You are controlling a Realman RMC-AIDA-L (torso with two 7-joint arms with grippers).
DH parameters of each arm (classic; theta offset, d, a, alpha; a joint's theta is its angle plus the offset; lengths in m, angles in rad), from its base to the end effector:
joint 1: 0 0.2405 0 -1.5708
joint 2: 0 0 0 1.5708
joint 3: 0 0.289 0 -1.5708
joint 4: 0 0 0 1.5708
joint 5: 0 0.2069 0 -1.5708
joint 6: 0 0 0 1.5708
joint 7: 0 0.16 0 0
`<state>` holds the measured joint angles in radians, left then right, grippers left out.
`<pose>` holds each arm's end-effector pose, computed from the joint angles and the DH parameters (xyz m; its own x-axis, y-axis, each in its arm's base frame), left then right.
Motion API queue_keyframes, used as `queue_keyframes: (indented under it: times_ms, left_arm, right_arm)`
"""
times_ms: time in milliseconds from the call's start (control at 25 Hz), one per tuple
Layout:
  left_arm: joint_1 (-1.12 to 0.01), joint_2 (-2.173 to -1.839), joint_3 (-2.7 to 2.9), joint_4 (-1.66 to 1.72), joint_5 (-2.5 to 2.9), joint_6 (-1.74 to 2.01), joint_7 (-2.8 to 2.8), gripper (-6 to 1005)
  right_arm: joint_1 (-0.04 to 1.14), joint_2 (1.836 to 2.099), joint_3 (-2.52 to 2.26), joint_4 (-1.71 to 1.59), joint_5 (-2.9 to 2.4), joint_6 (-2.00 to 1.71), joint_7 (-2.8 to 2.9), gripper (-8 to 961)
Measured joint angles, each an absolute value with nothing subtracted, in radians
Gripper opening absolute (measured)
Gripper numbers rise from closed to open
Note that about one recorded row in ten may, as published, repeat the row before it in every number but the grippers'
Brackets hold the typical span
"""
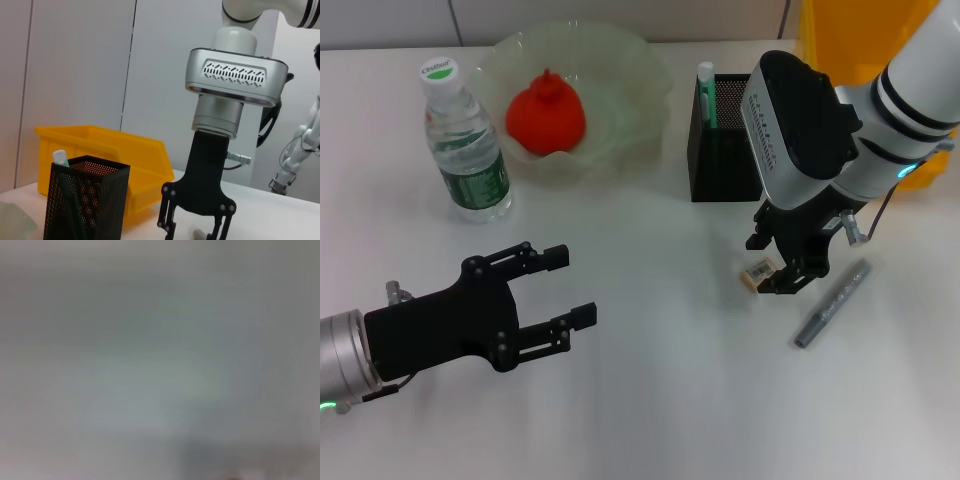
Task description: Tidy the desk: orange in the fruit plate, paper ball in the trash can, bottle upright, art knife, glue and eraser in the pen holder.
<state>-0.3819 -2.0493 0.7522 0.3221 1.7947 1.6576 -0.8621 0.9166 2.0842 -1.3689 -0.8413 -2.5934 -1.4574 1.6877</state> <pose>-0.3120 0.2679 -0.0585 0.7378 0.1677 0.6539 0.3591 -0.9177 -0.1698 0.1934 0.4040 -0.0820 0.8629 0.1416 0.4851 0.1384 -0.9895 0.0426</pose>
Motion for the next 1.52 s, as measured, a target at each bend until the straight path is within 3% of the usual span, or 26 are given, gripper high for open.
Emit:
queue_keyframes:
  times_ms: [520,1200,1520]
  left_arm:
    - [-0.381,-2.054,0.749,0.322,1.79,1.658,-0.862,738]
    - [-0.388,-2.054,0.749,0.322,1.786,1.66,-0.864,739]
    - [-0.391,-2.055,0.747,0.323,1.785,1.66,-0.866,738]
  right_arm:
    - [0.919,2.086,-1.41,-0.803,-2.588,-1.403,1.669,527]
    - [0.922,2.086,-1.404,-0.784,-2.578,-1.383,1.665,303]
    - [0.914,2.081,-1.3,-0.901,-2.55,-1.495,1.72,252]
